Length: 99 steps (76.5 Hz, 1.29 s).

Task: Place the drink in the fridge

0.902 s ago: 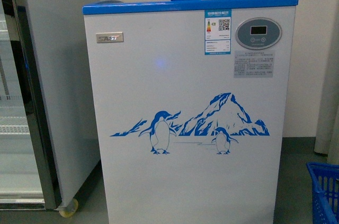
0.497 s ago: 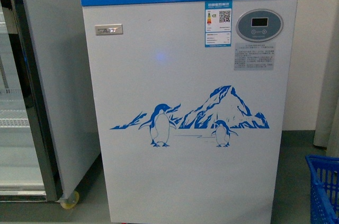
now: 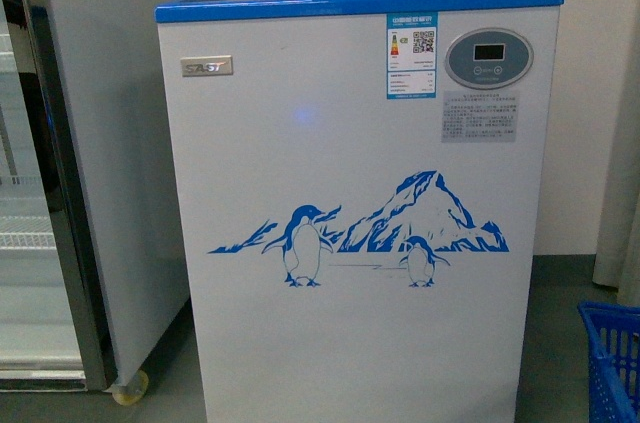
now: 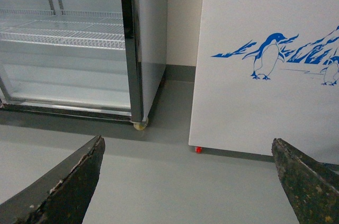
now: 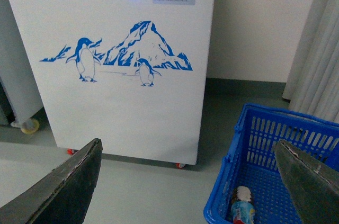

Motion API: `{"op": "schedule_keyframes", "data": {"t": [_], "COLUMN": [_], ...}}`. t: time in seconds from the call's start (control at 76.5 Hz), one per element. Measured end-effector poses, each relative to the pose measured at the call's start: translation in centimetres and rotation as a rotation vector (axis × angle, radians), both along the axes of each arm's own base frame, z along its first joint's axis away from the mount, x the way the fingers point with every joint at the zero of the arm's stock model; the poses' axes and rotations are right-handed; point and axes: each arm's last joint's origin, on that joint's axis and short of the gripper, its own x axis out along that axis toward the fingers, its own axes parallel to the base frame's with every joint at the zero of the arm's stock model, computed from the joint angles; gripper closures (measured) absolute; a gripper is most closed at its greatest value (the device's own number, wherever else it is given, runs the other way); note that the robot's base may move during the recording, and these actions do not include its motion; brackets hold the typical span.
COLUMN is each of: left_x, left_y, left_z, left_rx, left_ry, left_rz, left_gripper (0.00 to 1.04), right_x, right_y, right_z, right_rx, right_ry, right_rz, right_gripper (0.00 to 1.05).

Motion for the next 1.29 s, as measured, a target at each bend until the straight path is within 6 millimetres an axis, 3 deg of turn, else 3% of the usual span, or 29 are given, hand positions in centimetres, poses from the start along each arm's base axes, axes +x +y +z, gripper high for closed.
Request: {"op": "schedule_keyframes", "data": {"t": [1.295], "left_x": [0.00], "left_y": [0.00], "left_z": [0.00], "left_rx": [0.000], "left_ry": [0.000], "left_rz": [0.000], "left_gripper": [0.08], "right_x": [0.00], "right_y": [0.00], "right_z": [0.00], "right_rx": [0.000], "right_ry": [0.000], "right_rz": [0.000], "right_gripper": [0.07]}}
